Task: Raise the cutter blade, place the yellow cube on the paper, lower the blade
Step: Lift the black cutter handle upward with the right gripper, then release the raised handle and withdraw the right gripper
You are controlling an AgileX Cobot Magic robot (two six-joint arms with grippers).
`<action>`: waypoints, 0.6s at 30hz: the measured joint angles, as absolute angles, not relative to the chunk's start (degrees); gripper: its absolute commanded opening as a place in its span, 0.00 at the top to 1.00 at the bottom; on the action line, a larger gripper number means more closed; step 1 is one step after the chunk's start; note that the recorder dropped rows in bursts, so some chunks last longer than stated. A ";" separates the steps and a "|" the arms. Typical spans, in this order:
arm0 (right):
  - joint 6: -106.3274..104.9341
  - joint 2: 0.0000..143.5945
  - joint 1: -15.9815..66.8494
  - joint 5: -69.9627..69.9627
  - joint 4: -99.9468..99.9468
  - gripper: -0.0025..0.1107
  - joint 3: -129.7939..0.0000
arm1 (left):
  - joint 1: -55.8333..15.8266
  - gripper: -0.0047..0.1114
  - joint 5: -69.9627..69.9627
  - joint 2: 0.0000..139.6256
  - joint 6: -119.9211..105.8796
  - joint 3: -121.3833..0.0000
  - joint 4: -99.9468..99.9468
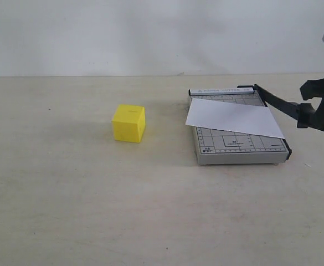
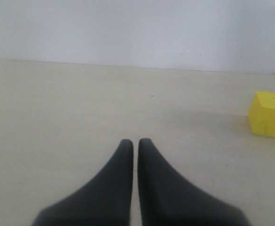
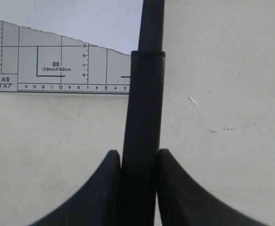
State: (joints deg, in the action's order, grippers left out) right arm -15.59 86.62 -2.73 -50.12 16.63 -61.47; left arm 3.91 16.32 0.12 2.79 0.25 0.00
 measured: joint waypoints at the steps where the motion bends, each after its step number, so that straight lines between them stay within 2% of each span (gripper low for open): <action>1: -15.59 86.62 -2.73 -50.12 16.63 0.98 -61.47 | 3.91 0.92 16.32 0.12 2.79 0.25 0.00; 6: -15.93 86.58 -2.73 -50.12 16.63 0.97 -61.47 | 3.91 0.92 16.32 0.12 2.79 0.25 0.00; 7: -16.09 86.58 -2.73 -50.12 16.74 0.95 -61.47 | 3.91 0.92 16.32 0.12 2.79 0.25 0.00; 9: -16.39 86.58 -2.73 -50.12 16.83 0.87 -61.47 | 3.91 0.92 16.32 0.12 2.79 0.25 0.00; 14: -17.33 86.58 -2.73 -47.15 17.32 0.56 -61.59 | 3.91 0.92 16.32 0.12 2.79 0.25 0.00; 16: -17.89 86.45 -2.73 -42.58 18.33 0.49 -62.39 | 3.91 0.92 16.32 0.12 2.79 0.25 0.00; 18: -18.02 86.33 -2.73 -40.31 18.37 0.48 -62.70 | 3.91 0.92 16.32 0.12 2.79 0.25 0.00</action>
State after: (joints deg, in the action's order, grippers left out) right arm -18.02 86.33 -2.73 -40.31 18.37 -62.70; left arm 3.91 16.32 0.12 2.79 0.25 0.00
